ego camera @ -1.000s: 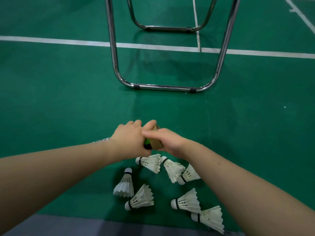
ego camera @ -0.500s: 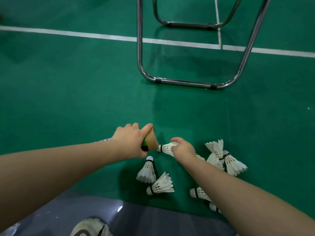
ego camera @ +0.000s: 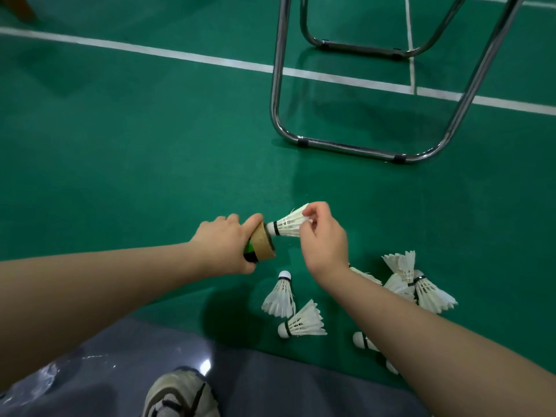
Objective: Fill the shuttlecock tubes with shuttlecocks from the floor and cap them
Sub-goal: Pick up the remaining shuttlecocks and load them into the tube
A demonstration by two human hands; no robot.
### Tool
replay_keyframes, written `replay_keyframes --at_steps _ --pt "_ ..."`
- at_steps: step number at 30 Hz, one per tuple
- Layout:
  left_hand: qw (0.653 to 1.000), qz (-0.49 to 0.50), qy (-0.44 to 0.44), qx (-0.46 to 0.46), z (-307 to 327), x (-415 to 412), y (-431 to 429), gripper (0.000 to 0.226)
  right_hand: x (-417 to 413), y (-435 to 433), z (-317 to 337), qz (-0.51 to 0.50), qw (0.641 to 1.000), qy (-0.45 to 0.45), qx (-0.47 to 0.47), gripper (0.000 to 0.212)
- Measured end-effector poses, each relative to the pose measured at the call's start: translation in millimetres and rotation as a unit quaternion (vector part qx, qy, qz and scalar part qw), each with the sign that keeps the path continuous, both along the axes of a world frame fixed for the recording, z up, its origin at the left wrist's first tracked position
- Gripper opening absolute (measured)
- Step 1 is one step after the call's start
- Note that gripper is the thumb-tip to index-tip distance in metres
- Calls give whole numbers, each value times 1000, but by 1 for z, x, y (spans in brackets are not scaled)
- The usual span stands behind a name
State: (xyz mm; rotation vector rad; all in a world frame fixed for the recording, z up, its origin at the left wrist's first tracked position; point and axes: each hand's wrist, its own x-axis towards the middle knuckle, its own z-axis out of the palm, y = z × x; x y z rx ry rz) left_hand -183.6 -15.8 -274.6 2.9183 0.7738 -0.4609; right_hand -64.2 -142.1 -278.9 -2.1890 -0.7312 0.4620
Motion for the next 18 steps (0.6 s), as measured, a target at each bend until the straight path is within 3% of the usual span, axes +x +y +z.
replay_keyframes --at_steps 3,7,10,15,18 --pt "1000 7 -2 -21 -1 -9 0 85 -14 0 -2 50 998 31 -17 14" --pt "999 17 -10 -44 0 -16 -2 81 -32 10 -3 89 975 202 5 8" --pt "999 10 -17 -41 1 -16 0 82 -38 17 1 109 958 265 19 8" --pt "999 -3 -16 -44 4 -11 3 84 -38 25 2 121 937 326 -30 44" --pt "998 -7 -15 -56 5 -14 3 83 -41 27 -3 143 910 387 -33 56"
